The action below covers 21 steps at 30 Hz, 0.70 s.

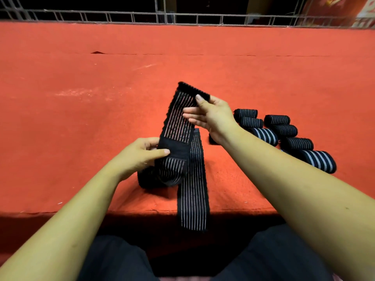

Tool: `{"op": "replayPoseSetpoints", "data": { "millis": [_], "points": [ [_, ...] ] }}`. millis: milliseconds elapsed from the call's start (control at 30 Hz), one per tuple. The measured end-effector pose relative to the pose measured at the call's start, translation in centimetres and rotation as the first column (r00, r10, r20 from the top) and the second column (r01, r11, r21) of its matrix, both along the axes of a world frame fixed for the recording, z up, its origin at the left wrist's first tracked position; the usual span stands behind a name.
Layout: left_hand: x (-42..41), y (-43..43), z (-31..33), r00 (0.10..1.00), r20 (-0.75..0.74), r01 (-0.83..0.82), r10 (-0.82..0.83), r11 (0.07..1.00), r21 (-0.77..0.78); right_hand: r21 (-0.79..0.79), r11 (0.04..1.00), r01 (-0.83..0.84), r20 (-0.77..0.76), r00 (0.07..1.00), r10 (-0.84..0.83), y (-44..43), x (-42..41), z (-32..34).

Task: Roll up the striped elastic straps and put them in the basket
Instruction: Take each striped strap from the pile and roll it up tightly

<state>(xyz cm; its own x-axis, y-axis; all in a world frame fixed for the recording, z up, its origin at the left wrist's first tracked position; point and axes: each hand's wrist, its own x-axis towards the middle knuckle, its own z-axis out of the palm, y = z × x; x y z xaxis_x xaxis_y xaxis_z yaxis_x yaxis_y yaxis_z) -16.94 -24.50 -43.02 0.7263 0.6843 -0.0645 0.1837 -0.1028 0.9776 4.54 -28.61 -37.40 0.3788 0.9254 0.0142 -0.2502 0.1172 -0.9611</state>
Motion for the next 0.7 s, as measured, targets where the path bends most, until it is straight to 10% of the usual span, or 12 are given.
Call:
{"op": "replayPoseSetpoints", "data": {
  "millis": [200, 567, 700],
  "points": [
    [0.4, -1.0, -0.9, 0.992, 0.016, 0.127, -0.127, 0.967, -0.222, 0.001, 0.998, 0.059, -0.032, 0.998, -0.059, 0.7, 0.7, -1.4],
    [-0.1, -0.5, 1.4, 0.872, -0.390, 0.330, -0.294, 0.944, 0.026, 0.067, 0.989, 0.133, -0.032, 0.991, -0.131, 1.8, 2.1, -3.1],
    [0.2, -1.9, 0.9, 0.928, -0.131, 0.305, -0.347, 0.915, -0.266, 0.046, 0.987, 0.156, -0.002, 0.988, -0.156, 1.9, 2.4, -3.9]
  ]
}}
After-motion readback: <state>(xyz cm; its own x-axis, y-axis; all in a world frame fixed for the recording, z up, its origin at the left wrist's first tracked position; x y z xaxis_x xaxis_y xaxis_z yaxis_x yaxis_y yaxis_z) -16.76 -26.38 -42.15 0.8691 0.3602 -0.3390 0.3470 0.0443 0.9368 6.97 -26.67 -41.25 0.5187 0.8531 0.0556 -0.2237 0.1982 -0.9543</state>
